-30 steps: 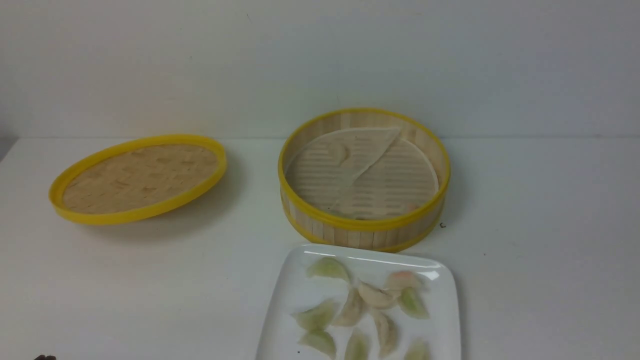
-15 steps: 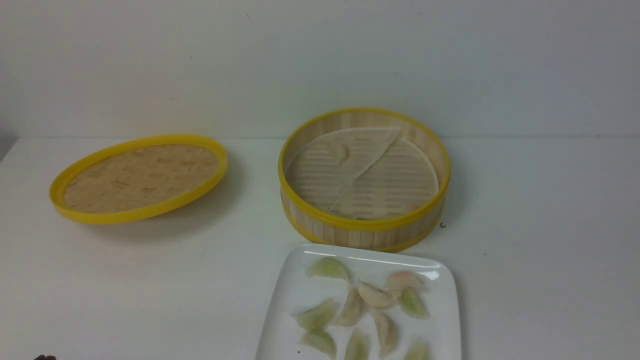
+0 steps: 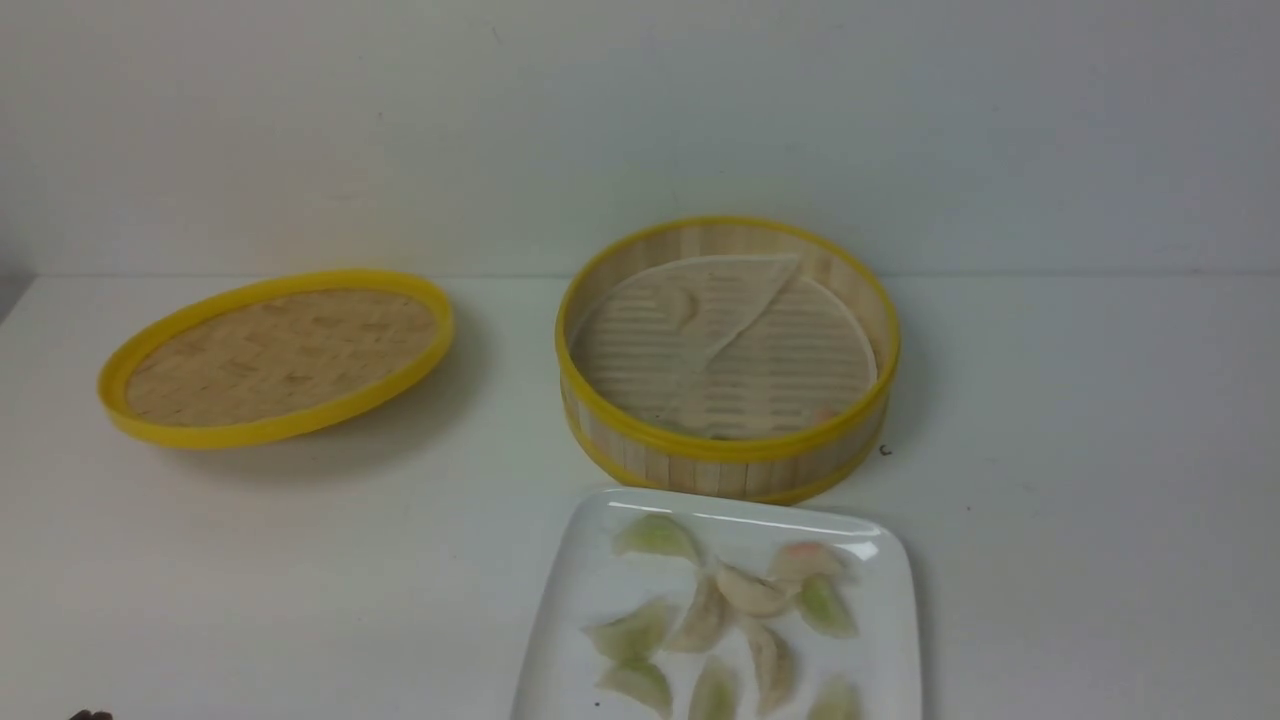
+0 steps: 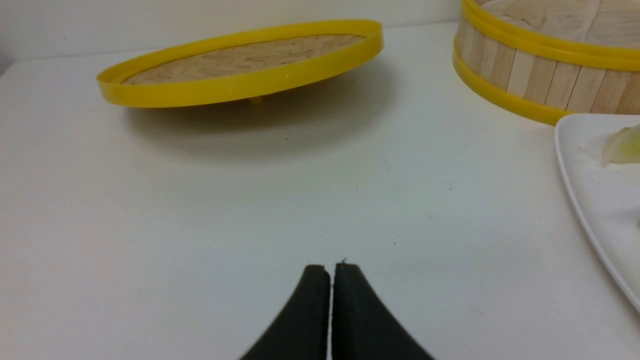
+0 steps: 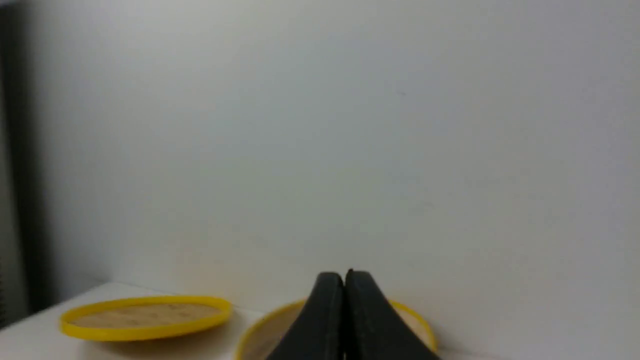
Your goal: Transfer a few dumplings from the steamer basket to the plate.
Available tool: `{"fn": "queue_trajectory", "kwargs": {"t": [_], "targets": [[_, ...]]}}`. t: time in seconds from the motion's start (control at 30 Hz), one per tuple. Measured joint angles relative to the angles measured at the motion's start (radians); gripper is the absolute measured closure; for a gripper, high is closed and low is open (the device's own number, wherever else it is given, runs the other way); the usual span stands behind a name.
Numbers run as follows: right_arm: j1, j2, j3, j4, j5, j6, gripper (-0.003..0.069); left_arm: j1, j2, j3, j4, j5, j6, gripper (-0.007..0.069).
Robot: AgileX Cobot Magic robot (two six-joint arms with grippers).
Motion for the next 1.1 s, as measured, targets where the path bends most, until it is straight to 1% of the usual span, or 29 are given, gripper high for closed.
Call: {"fn": "queue_trajectory", "kwargs": {"t": [0.07,0.1,0.17,0.27,0.37,0.47,1.1], "targets": [[-0.12,0.0,0.074,-0.018,-0.001,-0.002,0.0673,0.0,0.0,0.0,0.0,0.001,0.0,0.0631],[-0.13,0.0,0.09,-0.021,-0.001,-0.002,0.0673,0.0,0.0,0.0,0.0,0.001,0.0,0.0631],[-0.243,0.0,0.208,-0.042,-0.001,-0.002,0.0673,0.0,0.0,0.0,0.0,0.001,0.0,0.0631],[-0.319,0.0,0.347,-0.049,-0.01,-0.002,0.0673,0.0,0.0,0.0,0.0,0.002,0.0,0.0631],[-0.344,0.002,0.436,-0.05,-0.039,-0.002,0.0673,0.0,0.0,0.0,0.0,0.003,0.0,0.0631],[-0.346,0.002,0.445,-0.052,-0.085,-0.002,0.0673,0.0,0.0,0.0,0.0,0.004,0.0,0.0631],[-0.346,0.002,0.446,-0.05,-0.093,0.016,0.0673,0.0,0.0,0.0,-0.001,0.005,0.0,0.0631]]}}
